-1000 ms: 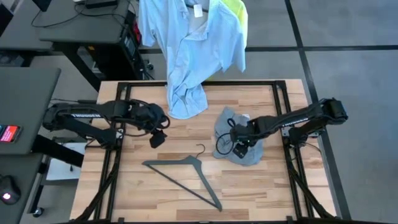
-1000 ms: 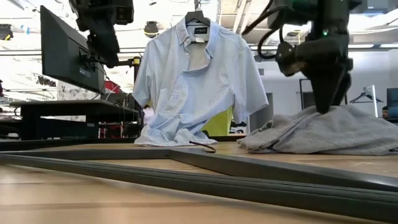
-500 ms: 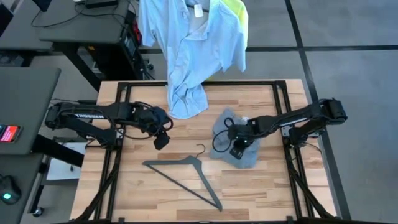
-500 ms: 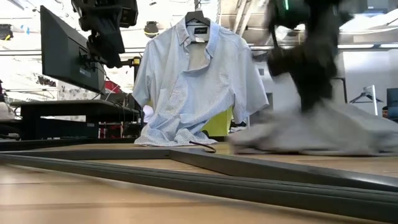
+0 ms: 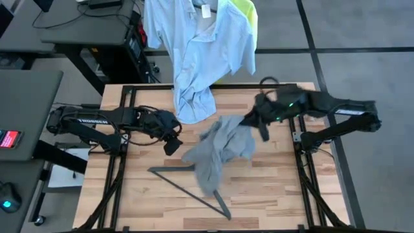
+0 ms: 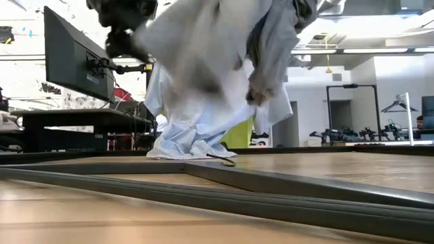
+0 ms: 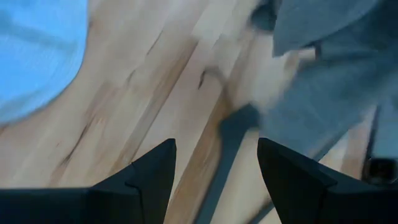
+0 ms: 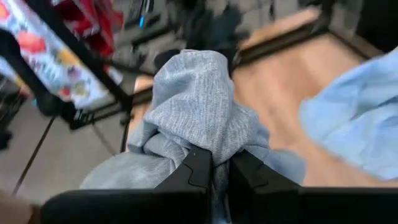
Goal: Hang clothes
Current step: Hang the gray shirt on the rack
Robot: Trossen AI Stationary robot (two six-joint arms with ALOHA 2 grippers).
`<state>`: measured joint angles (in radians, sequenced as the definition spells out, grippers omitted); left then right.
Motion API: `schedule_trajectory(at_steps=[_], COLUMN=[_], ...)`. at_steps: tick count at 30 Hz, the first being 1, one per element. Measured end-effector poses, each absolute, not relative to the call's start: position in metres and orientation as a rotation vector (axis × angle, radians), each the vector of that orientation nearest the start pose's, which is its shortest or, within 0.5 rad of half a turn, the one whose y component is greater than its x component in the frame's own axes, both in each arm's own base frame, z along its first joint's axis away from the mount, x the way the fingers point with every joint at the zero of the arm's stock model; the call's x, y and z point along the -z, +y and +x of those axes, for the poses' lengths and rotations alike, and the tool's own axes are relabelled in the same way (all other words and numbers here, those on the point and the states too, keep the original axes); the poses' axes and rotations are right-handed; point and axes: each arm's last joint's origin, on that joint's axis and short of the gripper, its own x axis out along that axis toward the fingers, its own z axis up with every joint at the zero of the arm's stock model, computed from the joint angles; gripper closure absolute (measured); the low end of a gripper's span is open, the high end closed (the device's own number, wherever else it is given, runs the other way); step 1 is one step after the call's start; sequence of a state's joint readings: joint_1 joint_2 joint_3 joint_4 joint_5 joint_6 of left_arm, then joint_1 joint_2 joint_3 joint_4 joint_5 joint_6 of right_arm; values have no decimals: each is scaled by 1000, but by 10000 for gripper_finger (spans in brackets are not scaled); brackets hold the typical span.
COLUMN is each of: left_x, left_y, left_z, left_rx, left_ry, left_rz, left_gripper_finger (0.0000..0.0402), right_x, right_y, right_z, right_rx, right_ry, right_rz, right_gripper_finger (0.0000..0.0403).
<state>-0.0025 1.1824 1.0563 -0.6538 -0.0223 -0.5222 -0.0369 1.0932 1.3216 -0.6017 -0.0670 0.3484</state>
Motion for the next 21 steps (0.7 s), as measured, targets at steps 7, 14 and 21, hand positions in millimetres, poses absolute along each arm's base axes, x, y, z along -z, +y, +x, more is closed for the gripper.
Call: schedule_trajectory(at_steps=[7,14,21], left_x=[-315,-313,-314], left_y=[0,0,0], left_z=[245,243,244], left_rx=[-190,-198,-197], left_ry=[674,700,691], left_rz=[-465,-468,-471], left_gripper_finger=[194,194,194], right_x=[-374,-255,-189], right_y=[-14,3,20], right_z=[189,174,166], right_rx=[217,459,374], right_ry=[796,1260,1379], right_rz=[354,628,904], right_gripper_finger=[391,352,286])
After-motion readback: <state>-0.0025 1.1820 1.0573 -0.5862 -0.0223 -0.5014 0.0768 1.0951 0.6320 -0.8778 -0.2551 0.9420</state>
